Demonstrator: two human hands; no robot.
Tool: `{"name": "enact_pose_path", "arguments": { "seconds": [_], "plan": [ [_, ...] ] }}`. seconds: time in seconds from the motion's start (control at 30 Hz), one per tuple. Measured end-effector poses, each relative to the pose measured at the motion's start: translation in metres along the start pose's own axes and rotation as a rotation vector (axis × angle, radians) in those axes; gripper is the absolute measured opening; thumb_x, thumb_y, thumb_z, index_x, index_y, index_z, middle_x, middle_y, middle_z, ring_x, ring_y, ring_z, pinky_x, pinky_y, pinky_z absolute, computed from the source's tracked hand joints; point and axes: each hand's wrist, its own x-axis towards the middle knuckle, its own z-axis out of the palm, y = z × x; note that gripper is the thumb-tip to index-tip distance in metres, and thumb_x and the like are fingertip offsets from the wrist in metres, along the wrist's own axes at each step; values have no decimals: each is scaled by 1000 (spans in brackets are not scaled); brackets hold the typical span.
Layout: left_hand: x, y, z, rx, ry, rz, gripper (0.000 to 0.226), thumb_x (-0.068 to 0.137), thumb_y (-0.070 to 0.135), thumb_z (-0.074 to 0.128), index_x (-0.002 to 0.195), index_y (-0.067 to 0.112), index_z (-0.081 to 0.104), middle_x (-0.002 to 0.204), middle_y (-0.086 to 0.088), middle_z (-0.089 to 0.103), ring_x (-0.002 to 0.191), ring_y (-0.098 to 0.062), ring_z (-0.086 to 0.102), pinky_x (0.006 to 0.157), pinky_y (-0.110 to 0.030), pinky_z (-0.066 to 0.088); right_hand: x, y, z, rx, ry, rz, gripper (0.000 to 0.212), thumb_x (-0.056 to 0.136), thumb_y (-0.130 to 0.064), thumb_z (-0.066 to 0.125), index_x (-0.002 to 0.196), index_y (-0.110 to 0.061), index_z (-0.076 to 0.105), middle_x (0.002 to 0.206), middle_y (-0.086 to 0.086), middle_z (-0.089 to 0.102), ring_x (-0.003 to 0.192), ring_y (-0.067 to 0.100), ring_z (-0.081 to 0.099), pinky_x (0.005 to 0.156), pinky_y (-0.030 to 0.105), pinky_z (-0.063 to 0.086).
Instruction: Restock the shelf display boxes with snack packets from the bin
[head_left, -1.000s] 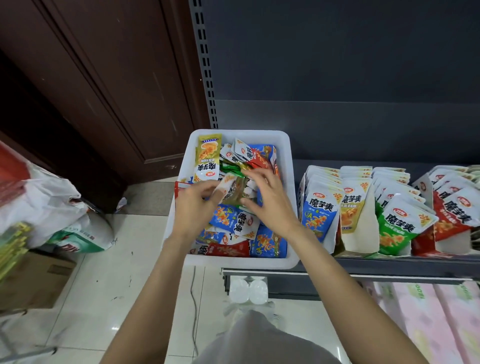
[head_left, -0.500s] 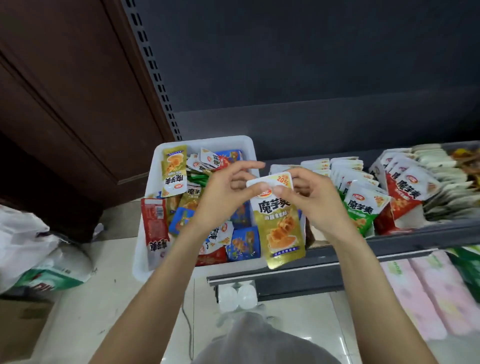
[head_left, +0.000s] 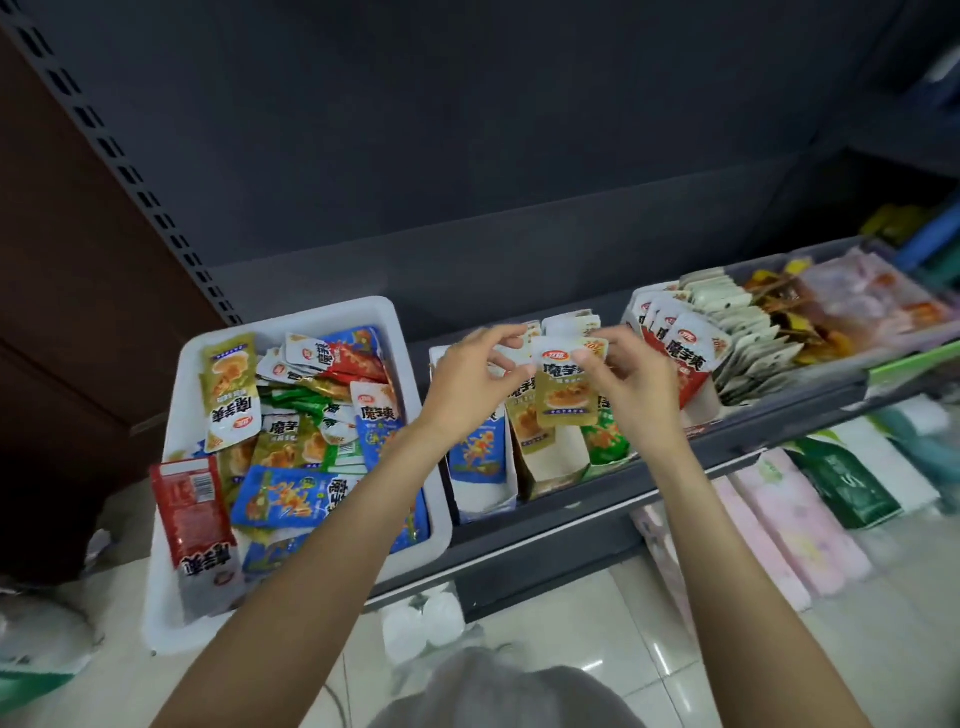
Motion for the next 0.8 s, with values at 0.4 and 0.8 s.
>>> {"name": "enact_pose_path", "arguments": {
  "seconds": [0.4, 0.8],
  "plan": [
    [12, -24, 11, 646, 26, 165, 24, 91, 31, 56, 111, 21, 66, 109, 3, 65, 105, -20, 49, 87, -31, 32, 19, 31, 36, -465, -243, -14, 21, 92, -25, 60, 107, -11, 62, 89, 2, 63, 76, 15, 60, 63, 26, 41],
    [-14, -22, -10, 416, 409, 217, 25, 91, 32, 53, 109, 21, 65, 100, 4, 63, 95, -13, 53, 83, -28, 38, 4, 25, 43, -502, -52, -108, 18, 93, -17, 57, 110, -14, 63, 112, 3, 58, 82, 18, 62, 67, 34, 53]
  ]
}}
